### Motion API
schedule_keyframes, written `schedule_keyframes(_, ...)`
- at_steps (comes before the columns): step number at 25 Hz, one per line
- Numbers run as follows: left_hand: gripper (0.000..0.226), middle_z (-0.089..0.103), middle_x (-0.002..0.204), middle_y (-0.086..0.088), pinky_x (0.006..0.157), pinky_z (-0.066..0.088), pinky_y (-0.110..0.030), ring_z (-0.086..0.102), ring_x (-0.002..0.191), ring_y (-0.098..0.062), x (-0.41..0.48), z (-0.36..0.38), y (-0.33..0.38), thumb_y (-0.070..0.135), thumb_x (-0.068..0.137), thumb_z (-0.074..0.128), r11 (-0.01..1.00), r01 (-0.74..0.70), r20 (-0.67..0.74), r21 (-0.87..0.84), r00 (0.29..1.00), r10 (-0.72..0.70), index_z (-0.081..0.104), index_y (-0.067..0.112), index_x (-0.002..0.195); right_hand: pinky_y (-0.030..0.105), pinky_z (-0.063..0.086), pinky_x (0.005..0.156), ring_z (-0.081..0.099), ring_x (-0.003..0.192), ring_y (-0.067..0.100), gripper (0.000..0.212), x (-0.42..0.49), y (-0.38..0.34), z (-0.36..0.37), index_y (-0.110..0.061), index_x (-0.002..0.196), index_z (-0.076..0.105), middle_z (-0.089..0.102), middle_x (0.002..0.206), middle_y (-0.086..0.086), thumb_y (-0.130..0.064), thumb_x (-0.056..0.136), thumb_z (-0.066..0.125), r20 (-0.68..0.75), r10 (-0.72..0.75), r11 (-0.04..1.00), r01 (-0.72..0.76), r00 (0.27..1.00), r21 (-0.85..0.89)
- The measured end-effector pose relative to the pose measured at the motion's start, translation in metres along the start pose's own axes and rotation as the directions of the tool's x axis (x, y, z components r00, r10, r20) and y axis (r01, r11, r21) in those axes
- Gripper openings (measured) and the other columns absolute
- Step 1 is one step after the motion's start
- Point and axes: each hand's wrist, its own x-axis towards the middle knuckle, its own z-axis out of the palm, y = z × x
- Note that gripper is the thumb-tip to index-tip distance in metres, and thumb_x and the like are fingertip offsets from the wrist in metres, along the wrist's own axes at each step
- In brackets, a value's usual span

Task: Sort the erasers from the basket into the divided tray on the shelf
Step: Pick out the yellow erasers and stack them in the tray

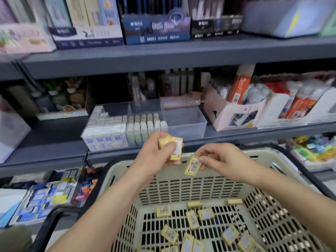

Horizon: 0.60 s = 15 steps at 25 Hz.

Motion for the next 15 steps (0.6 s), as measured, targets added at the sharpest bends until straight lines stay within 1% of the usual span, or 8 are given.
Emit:
schedule_keyframes(2, 0.014, 0.062, 0.096, -0.012, 0.06, 0.057, -0.025, 0.066, 0.069, -0.01, 0.016, -0.003, 0.011, 0.008, 0.092, 0.053, 0.99, -0.137, -0.064, 0.032, 0.988, 0.139, 0.05, 0.021, 0.093, 0.009, 0.049, 0.065, 0.066, 0.072, -0.004, 0.014, 0.022, -0.011, -0.021, -0.028, 0.09, 0.061, 0.07, 0.075, -0.01, -0.014, 0.09, 0.057, -0.108, -0.068, 0.997, 0.062, 0.992, -0.056)
schedule_keyframes(3, 0.015, 0.061, 0.094, -0.011, 0.06, 0.057, -0.027, 0.065, 0.07, -0.011, 0.023, -0.006, 0.015, 0.007, 0.092, 0.052, 0.98, -0.196, -0.107, 0.039, 0.974, 0.199, 0.049, 0.022, 0.091, 0.009, 0.048, 0.063, 0.065, 0.071, -0.002, 0.015, 0.034, -0.015, -0.03, -0.027, 0.09, 0.061, 0.068, 0.075, -0.011, -0.013, 0.09, 0.057, -0.178, -0.102, 0.992, 0.087, 0.979, -0.092)
schedule_keyframes(5, 0.017, 0.057, 0.091, -0.011, 0.066, 0.059, -0.04, 0.06, 0.077, -0.019, 0.037, -0.016, 0.017, 0.006, 0.091, 0.052, 0.951, -0.29, -0.192, 0.11, 0.932, 0.307, 0.048, 0.023, 0.089, 0.016, 0.047, 0.069, 0.065, 0.075, 0.004, 0.012, 0.062, -0.02, -0.044, -0.025, 0.092, 0.064, 0.067, 0.08, -0.009, -0.015, 0.089, 0.059, -0.306, -0.169, 0.973, 0.109, 0.937, -0.202)
schedule_keyframes(6, 0.017, 0.055, 0.089, -0.007, 0.072, 0.057, -0.049, 0.057, 0.079, -0.023, 0.04, -0.021, 0.015, 0.009, 0.091, 0.054, 0.938, -0.304, -0.216, 0.164, 0.917, 0.335, 0.048, 0.026, 0.088, 0.02, 0.047, 0.072, 0.065, 0.079, 0.008, 0.009, 0.076, -0.021, -0.046, -0.023, 0.094, 0.066, 0.068, 0.084, -0.006, -0.019, 0.089, 0.059, -0.33, -0.192, 0.954, 0.097, 0.924, -0.284)
schedule_keyframes(7, 0.015, 0.054, 0.088, -0.004, 0.076, 0.054, -0.055, 0.056, 0.081, -0.027, 0.042, -0.027, 0.012, 0.015, 0.088, 0.055, 0.931, -0.304, -0.232, 0.203, 0.909, 0.348, 0.048, 0.028, 0.088, 0.025, 0.047, 0.075, 0.064, 0.083, 0.013, 0.012, 0.089, -0.022, -0.045, -0.021, 0.097, 0.067, 0.069, 0.089, -0.003, -0.023, 0.09, 0.059, -0.324, -0.207, 0.923, 0.075, 0.923, -0.378)
schedule_keyframes(9, 0.012, 0.054, 0.091, -0.003, 0.079, 0.052, -0.057, 0.057, 0.089, -0.033, 0.044, -0.034, 0.006, 0.023, 0.082, 0.056, 0.93, -0.293, -0.249, 0.22, 0.905, 0.344, 0.049, 0.031, 0.089, 0.032, 0.049, 0.081, 0.062, 0.091, 0.019, 0.019, 0.11, -0.018, -0.036, -0.022, 0.103, 0.067, 0.07, 0.099, -0.002, -0.03, 0.091, 0.055, -0.225, -0.175, 0.854, 0.034, 0.958, -0.519)
schedule_keyframes(12, 0.019, 0.054, 0.088, 0.0, 0.071, 0.058, -0.045, 0.059, 0.085, -0.029, 0.046, -0.035, 0.002, 0.012, 0.089, 0.054, 0.932, -0.314, -0.26, 0.18, 0.899, 0.353, 0.05, 0.03, 0.087, 0.031, 0.048, 0.086, 0.061, 0.096, 0.014, 0.021, 0.126, -0.015, -0.022, -0.024, 0.108, 0.067, 0.069, 0.105, -0.005, -0.029, 0.093, 0.053, -0.046, -0.053, 0.879, 0.025, 0.998, -0.476)
schedule_keyframes(15, 0.02, 0.056, 0.088, -0.001, 0.071, 0.057, -0.048, 0.061, 0.086, -0.032, 0.046, -0.033, 0.0, 0.011, 0.09, 0.053, 0.931, -0.305, -0.255, 0.2, 0.901, 0.35, 0.049, 0.03, 0.088, 0.022, 0.04, 0.084, 0.054, 0.092, 0.006, 0.023, 0.135, -0.013, -0.019, -0.02, 0.111, 0.066, 0.067, 0.11, -0.007, -0.027, 0.093, 0.053, 0.0, 0.009, 0.916, -0.008, 1.0, -0.4)
